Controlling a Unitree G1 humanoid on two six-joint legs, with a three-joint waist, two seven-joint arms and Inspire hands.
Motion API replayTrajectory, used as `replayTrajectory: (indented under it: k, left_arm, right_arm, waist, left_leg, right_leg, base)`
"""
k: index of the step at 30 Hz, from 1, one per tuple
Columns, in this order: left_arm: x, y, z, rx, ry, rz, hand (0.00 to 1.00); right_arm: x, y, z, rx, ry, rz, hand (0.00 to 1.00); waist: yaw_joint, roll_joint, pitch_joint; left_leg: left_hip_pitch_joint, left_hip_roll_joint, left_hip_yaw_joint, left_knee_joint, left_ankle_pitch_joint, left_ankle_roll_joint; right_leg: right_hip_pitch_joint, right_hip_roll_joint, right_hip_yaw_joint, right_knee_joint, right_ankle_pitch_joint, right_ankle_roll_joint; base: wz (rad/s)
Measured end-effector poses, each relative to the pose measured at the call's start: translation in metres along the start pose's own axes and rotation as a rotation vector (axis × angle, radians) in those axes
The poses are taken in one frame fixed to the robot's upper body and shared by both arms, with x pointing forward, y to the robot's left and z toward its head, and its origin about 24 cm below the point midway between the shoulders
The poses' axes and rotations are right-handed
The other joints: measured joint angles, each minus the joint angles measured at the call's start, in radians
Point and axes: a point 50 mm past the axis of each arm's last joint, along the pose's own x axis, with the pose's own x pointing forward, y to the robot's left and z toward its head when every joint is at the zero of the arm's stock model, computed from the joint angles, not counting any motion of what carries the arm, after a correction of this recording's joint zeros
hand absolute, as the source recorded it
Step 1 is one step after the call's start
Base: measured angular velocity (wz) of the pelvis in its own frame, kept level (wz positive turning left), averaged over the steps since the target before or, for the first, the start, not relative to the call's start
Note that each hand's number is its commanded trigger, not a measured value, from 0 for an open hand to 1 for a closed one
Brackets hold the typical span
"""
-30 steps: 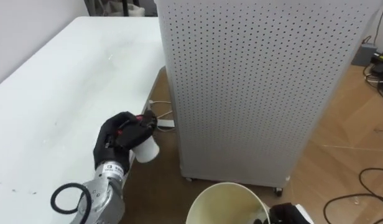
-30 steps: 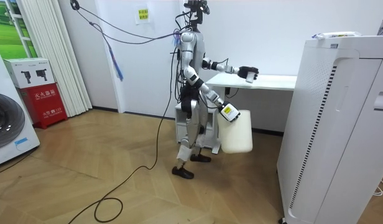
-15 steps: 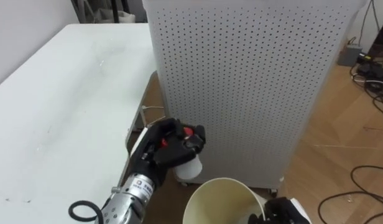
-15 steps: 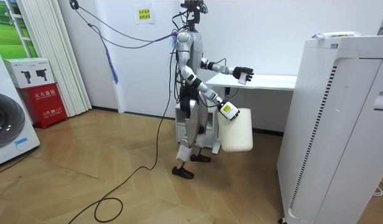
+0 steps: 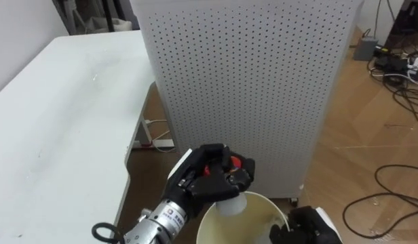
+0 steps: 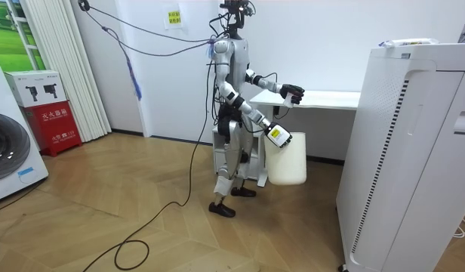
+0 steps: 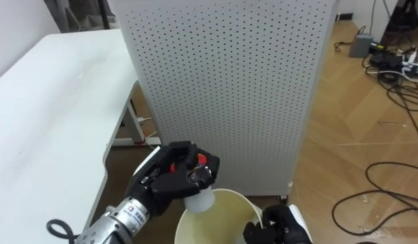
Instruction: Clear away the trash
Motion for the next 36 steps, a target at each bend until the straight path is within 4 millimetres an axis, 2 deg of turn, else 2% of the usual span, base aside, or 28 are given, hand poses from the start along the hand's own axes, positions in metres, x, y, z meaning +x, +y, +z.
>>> replayTrajectory:
  k: [3,4,5,9,16,24,36]
  left_arm:
    - [0.000,-0.002,-0.002,0.001,0.007,-0.010,0.27]
    - [0.000,-0.005,-0.002,0.001,0.008,-0.019,0.08]
    - [0.000,-0.006,-0.002,0.002,0.006,-0.024,0.00]
    - [0.002,-0.012,0.003,0.002,-0.017,-0.051,0.00]
    - [0.000,-0.015,0.001,0.002,-0.013,-0.079,0.00]
    - [-0.004,-0.018,-0.006,0.000,0.016,-0.107,0.00]
    - [-0.005,-0.019,-0.003,0.006,0.007,-0.123,0.00]
  right_arm:
    - [0.000,0.000,0.003,-0.008,-0.014,0.000,1.00]
    - [0.000,-0.001,0.004,-0.007,-0.021,0.000,1.00]
    - [0.000,-0.001,0.004,-0.008,-0.025,-0.001,1.00]
    - [0.000,-0.005,0.010,-0.017,-0.053,0.002,1.00]
    - [0.000,-0.006,0.013,-0.021,-0.074,0.015,1.00]
    - [-0.002,-0.006,0.006,-0.062,-0.045,0.048,1.00]
    - [-0.001,-0.010,0.012,-0.058,-0.066,0.027,1.00]
  waist:
    - [-0.003,-0.001,0.0003]
    - [-0.003,-0.002,0.0010]
    - [-0.003,-0.002,0.0014]
    - [-0.010,-0.005,0.0030]
    - [-0.034,-0.007,0.0118]
    - [-0.032,-0.002,0.0146]
    - [-0.053,-0.006,0.0144]
  left_leg:
    - [-0.003,-0.001,0.000,0.000,0.000,0.000]
    - [-0.003,0.000,0.000,0.000,0.000,0.000]
    - [-0.003,0.000,0.000,0.000,0.000,0.000]
    - [-0.004,0.000,-0.002,0.000,0.000,0.000]
    - [-0.011,0.000,-0.002,0.000,0.000,0.000]
    - [-0.017,-0.006,0.002,0.000,0.000,0.000]
    - [-0.010,-0.004,0.000,-0.002,0.000,0.000]
  right_leg:
    - [-0.003,0.000,-0.001,0.000,0.000,0.000]
    - [-0.003,0.000,-0.001,0.000,0.000,0.000]
    - [-0.003,-0.001,-0.001,0.000,0.000,0.000]
    - [-0.002,-0.001,-0.005,-0.001,0.000,0.000]
    - [-0.005,0.000,-0.008,-0.018,0.000,0.000]
    - [-0.007,0.000,-0.009,-0.017,0.000,0.001]
    - [0.003,-0.007,-0.033,-0.017,0.000,0.001]
  base:
    - [0.00]
    - [0.00]
    - [0.00]
    - [0.00]
    - [0.00]
    - [0.00]
    - [0.01]
